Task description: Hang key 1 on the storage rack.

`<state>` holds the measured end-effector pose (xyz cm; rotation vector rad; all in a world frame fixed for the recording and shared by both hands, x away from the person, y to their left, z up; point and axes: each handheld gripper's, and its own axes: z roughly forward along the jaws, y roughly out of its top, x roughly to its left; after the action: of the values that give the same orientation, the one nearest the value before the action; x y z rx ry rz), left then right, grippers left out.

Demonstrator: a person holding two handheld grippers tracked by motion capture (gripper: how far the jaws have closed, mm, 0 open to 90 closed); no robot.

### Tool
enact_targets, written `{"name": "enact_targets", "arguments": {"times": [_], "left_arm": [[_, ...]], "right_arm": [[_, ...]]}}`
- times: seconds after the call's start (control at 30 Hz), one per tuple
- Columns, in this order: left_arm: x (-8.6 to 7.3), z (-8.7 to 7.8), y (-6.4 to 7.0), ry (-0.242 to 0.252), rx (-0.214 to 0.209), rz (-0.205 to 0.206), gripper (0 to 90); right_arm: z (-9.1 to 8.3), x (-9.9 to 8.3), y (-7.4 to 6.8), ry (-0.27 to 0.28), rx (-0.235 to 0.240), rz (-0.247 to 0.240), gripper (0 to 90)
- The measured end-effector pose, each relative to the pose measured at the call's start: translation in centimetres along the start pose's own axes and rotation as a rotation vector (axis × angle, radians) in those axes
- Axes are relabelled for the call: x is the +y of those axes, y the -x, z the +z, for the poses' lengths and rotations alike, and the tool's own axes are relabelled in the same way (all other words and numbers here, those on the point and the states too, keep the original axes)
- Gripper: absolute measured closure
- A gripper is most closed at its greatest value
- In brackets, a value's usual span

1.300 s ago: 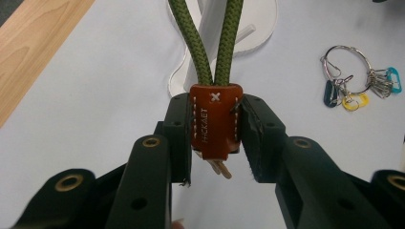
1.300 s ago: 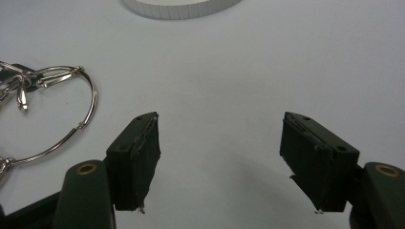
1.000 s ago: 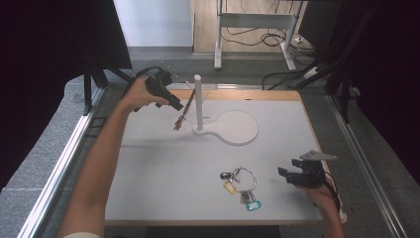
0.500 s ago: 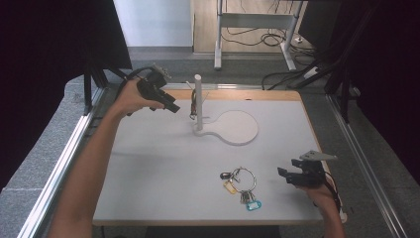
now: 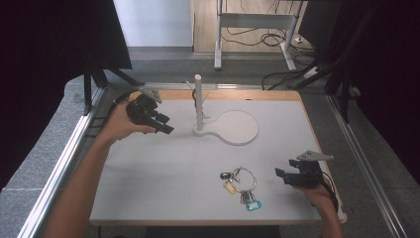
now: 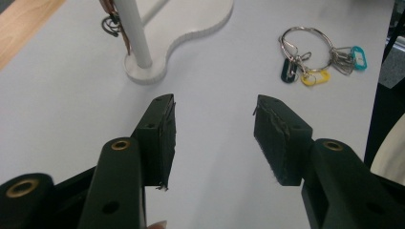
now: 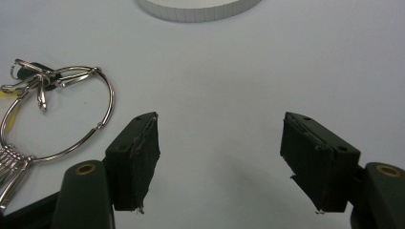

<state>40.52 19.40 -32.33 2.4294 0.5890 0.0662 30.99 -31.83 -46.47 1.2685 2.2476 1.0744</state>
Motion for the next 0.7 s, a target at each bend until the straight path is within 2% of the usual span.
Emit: {"name": "enact_targets", "arguments": {"times": [0.1,0.13,0.2,0.4,0.6,0.7], "left_arm": [[-1.0,0.0,0.8,0.008,0.009,-0.005,50.3],[-1.5,0.1,1.3,0.030,-0.004,-0.020,50.3],[-2.4,0.3,1.9,0.041,-0.006,-0.033,50.3],[-5.1,1.5,3.5,0.009,0.017,-0.042,50.3],[-6.8,1.8,4.4,0.022,0.049,-0.051,51.3],[-7.6,2.3,4.9,0.021,0.050,-0.052,51.3]], "right_arm": [[0.0,0.0,0.0,-0.003,-0.001,-0.001,29.3],[0.0,0.0,0.0,-0.003,-0.002,-0.001,29.3],[0.0,0.0,0.0,-0.001,-0.004,0.000,29.3],[-0.1,0.1,-0.2,0.003,-0.001,-0.004,29.3],[0.1,0.2,-0.4,0.001,0.002,-0.007,29.3],[0.2,0.2,-0.5,0.000,0.003,-0.010,29.3]]}}
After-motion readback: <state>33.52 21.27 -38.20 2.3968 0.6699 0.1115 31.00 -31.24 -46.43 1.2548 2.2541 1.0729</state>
